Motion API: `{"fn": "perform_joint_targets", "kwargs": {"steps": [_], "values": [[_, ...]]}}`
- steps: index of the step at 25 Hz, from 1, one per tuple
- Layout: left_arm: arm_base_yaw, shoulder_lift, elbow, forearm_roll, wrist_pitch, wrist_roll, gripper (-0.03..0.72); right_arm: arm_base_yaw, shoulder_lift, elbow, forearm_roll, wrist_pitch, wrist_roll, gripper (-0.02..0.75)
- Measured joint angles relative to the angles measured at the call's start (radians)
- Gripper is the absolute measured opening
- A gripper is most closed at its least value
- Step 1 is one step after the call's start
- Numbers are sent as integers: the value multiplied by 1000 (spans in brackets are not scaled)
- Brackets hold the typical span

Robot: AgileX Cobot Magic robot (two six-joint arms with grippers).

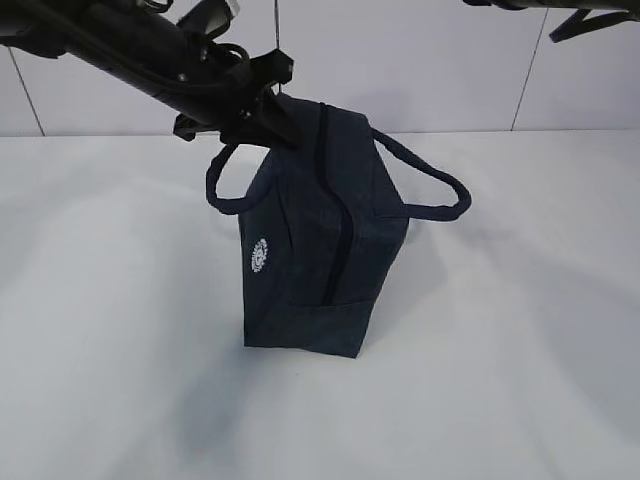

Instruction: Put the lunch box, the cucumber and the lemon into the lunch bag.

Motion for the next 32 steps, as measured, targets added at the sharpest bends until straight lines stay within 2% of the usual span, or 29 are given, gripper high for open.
{"fn": "perform_joint_targets", "kwargs": {"steps": [4, 7, 10, 15, 17, 22, 24, 25, 29, 30, 32], "values": [[29, 3, 0, 2, 38, 0, -5, 0, 0, 0, 0, 0, 0, 0], [48, 3, -1, 22, 76, 0, 27, 0, 0, 0, 0, 0, 0, 0], [70, 3, -5, 36, 119, 0, 94, 0, 0, 0, 0, 0, 0, 0], [100, 3, -7, 42, 171, 0, 298, 0, 0, 0, 0, 0, 0, 0], [110, 1, -7, 47, 178, 6, 358, 0, 0, 0, 0, 0, 0, 0], [116, -52, -7, 132, 182, 16, 400, 0, -10, 0, 0, 44, -1, 6], [118, -86, -7, 175, 178, 19, 402, 0, -29, 0, 0, 74, -1, 51], [118, -106, -7, 193, 172, 21, 403, 0, -43, 0, 0, 84, -1, 99], [118, -189, -7, 223, 144, 63, 403, 0, -99, 0, 0, 92, -1, 377], [118, -212, -7, 228, 141, 71, 403, 0, -117, 0, 0, 92, -1, 423], [118, -253, -7, 242, 139, 85, 403, 0, -157, 0, 0, 92, -1, 457]]}}
